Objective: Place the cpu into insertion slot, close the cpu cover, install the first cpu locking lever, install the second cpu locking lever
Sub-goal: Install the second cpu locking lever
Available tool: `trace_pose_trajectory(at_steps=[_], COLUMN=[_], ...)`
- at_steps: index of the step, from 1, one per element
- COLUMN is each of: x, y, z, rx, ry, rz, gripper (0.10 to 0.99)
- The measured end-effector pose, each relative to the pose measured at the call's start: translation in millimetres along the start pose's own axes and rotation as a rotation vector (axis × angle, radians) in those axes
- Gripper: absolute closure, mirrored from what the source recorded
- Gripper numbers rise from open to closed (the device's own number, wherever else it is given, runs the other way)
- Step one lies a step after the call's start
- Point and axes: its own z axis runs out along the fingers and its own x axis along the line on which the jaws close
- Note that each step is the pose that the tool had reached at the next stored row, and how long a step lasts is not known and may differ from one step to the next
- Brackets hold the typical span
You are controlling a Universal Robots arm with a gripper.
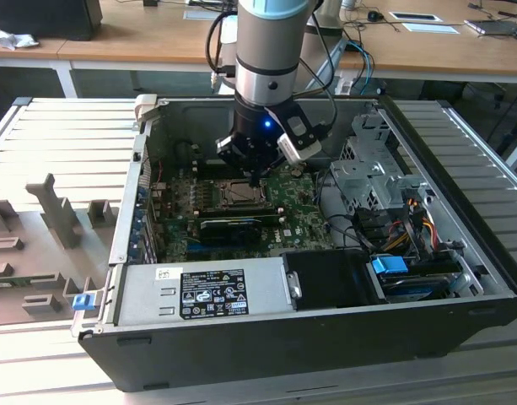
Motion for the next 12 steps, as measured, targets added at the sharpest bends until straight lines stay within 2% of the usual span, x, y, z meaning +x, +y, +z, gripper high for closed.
trace_pose_trajectory(at_steps=[4,8,10,12], x=[8.7,9.1,9.2,10.8], y=[0.6,0.5,-0.5,-4.5], z=[0.0,1.3,2.9,5.1], rx=[0.0,-0.001,-0.005,-0.012], ry=[0.0001,0.0028,0.0062,0.0058], rz=[0.0,0.0,0.001,0.001], gripper=[0.98,0.98,0.98,0.98])
